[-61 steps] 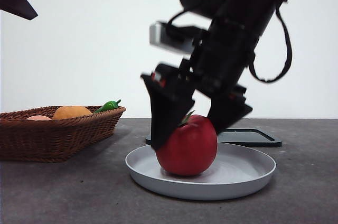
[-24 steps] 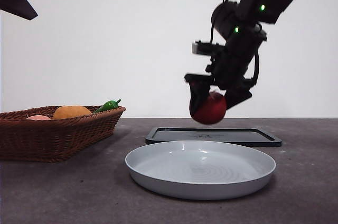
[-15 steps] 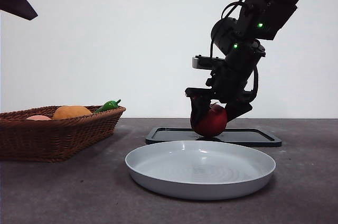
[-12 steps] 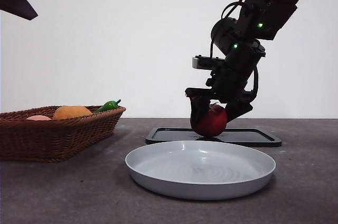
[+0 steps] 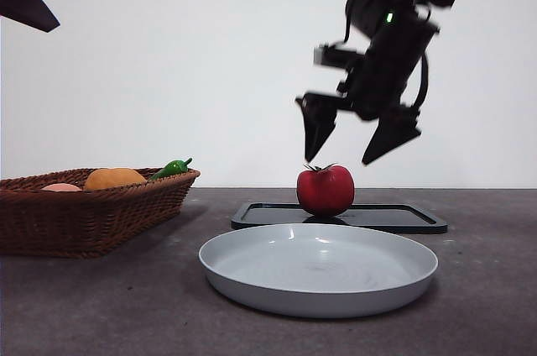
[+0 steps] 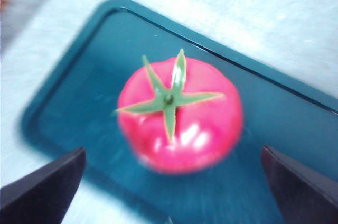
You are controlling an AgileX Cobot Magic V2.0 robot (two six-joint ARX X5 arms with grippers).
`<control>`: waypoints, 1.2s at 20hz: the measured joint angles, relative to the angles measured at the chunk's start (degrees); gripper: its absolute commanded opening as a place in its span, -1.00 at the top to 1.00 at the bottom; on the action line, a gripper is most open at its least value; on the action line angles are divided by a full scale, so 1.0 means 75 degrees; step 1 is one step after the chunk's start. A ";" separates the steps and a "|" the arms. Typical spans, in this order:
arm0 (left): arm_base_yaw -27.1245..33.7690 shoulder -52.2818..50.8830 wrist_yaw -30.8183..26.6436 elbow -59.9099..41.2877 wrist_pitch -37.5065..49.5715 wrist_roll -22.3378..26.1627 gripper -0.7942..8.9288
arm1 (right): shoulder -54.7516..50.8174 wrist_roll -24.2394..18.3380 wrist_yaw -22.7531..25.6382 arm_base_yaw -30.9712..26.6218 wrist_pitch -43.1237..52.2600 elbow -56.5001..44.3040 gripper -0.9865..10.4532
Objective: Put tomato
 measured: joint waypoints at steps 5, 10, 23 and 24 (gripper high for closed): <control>0.0000 0.0000 0.0000 0.0000 -0.0003 0.0000 -0.06 | -0.1988 -0.0023 -0.0216 0.0012 -0.1478 0.0000 -0.12; 0.0000 0.0000 -0.0003 0.0000 -0.0003 0.0003 -0.06 | -0.3824 -0.0026 -0.0219 0.0076 -0.2838 -0.0015 -0.12; 0.0000 0.0000 0.0000 0.0000 -0.0006 0.0003 -0.06 | -0.9116 0.0262 -0.1679 0.0670 -0.3255 -0.4080 -0.11; 0.0000 0.0000 0.0000 0.0000 -0.0003 0.0003 -0.06 | -0.9364 0.0274 -0.1714 0.0740 -0.3337 -0.4232 -0.11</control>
